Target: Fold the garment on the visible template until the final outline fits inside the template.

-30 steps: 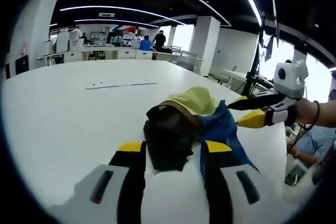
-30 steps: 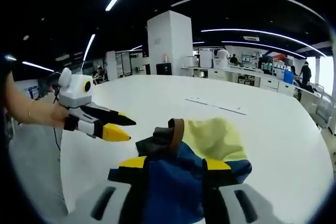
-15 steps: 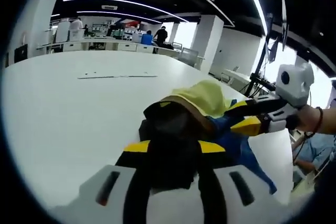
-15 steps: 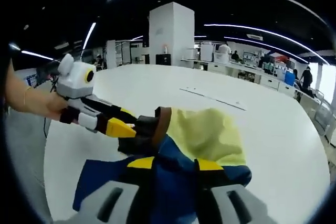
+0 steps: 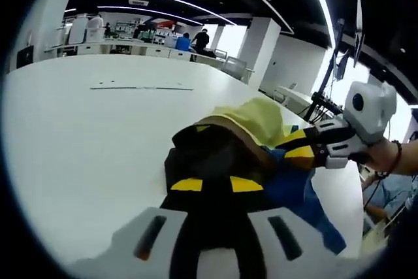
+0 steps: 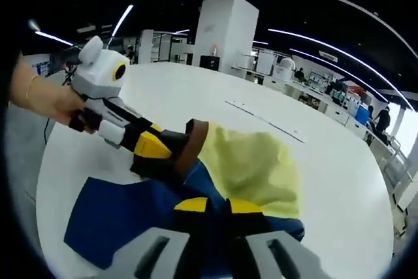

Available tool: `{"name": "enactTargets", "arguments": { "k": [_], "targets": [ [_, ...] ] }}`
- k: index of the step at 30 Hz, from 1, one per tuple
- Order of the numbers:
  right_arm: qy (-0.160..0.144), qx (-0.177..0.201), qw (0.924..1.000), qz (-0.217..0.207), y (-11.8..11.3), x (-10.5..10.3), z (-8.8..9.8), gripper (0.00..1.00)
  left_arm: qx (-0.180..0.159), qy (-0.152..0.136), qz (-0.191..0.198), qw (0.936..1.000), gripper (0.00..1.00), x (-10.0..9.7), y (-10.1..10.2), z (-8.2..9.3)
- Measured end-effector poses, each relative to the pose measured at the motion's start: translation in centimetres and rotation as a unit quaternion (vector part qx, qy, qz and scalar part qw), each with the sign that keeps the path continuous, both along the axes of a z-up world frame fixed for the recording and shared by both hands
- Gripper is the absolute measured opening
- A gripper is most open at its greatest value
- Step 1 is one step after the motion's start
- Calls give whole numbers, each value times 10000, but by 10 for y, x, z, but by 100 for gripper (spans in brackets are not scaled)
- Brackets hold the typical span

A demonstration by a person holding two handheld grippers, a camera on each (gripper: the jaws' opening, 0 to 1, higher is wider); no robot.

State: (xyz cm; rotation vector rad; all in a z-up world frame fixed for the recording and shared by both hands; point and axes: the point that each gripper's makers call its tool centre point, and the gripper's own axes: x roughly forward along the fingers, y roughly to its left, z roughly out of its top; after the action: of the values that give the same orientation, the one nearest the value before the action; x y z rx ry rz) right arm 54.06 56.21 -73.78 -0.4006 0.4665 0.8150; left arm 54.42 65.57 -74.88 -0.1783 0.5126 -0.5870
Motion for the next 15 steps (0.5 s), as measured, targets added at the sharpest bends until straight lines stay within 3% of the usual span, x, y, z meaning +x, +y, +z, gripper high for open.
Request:
{"name": "enactTargets", "arguments": {
  "k": [3, 9, 15],
  "targets": [
    [-51, 27, 10000, -15, -1, 0, 5, 0, 109, -58, 39, 9999, 0, -1, 1, 4],
    [-183, 192, 9996, -51, -2, -1, 24, 0, 390, -369, -46, 9985, 0, -4, 4, 25],
    [-357, 320, 9988, -12, -4, -1, 50, 0, 318, -627, 1, 9975, 0, -9, 14, 55]
  ]
}}
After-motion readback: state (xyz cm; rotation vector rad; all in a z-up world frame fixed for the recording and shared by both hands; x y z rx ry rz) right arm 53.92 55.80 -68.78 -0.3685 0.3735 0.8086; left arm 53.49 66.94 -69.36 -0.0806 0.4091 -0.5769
